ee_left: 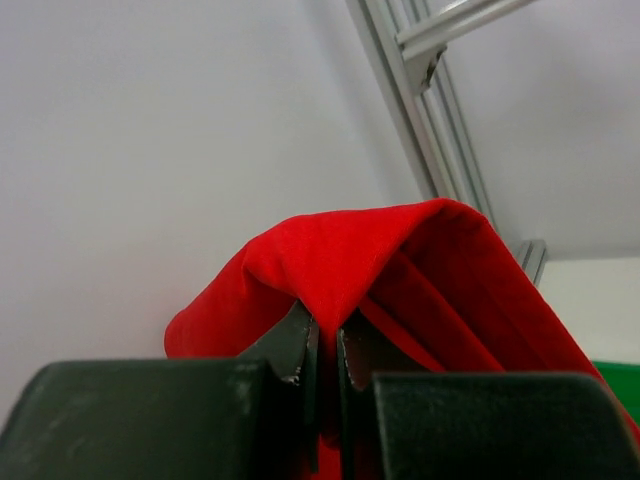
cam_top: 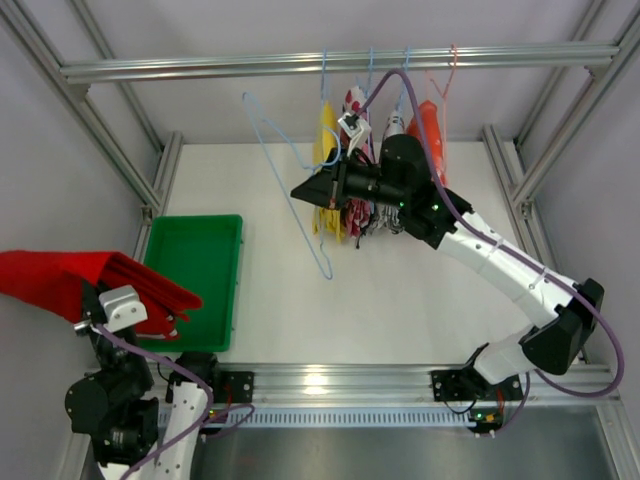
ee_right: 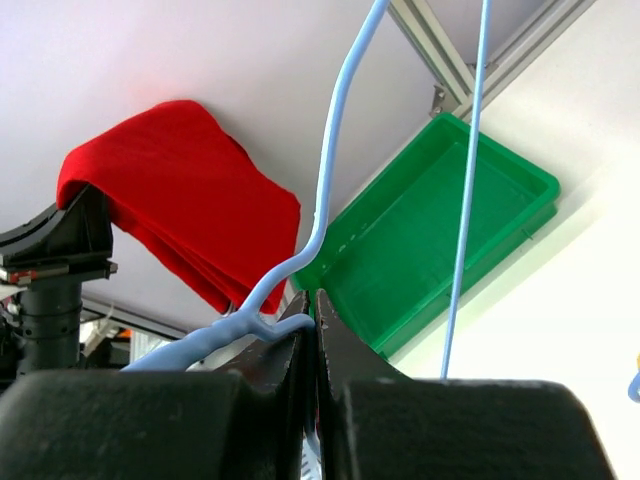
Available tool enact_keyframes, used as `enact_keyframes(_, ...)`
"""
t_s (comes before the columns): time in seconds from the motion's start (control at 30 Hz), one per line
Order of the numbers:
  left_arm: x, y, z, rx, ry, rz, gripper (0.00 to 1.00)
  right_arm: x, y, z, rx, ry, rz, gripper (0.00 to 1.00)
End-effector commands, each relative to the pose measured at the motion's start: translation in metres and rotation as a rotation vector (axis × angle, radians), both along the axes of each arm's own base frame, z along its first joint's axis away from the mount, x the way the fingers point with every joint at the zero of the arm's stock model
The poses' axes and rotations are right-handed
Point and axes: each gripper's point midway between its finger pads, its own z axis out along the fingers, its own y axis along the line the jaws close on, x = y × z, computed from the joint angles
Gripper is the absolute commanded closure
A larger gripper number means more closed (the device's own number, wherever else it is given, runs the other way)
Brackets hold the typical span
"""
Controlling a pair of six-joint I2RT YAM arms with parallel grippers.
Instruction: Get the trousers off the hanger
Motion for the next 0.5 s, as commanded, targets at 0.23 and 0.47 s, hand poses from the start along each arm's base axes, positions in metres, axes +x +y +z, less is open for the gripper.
enact_keyframes(0.23, -0.019, 0.007, -0.005, 0.086, 0.087, 0.069, 1.00, -0.021, -0.016, 0.009, -0.016, -0.082, 0.013, 1.00)
enact_keyframes(0.47, 0.010, -0.008, -0.051, 0.190, 0.305, -0.002, 1.00, -0.018, -0.021, 0.003, -0.032, -0.079, -0.001, 1.00)
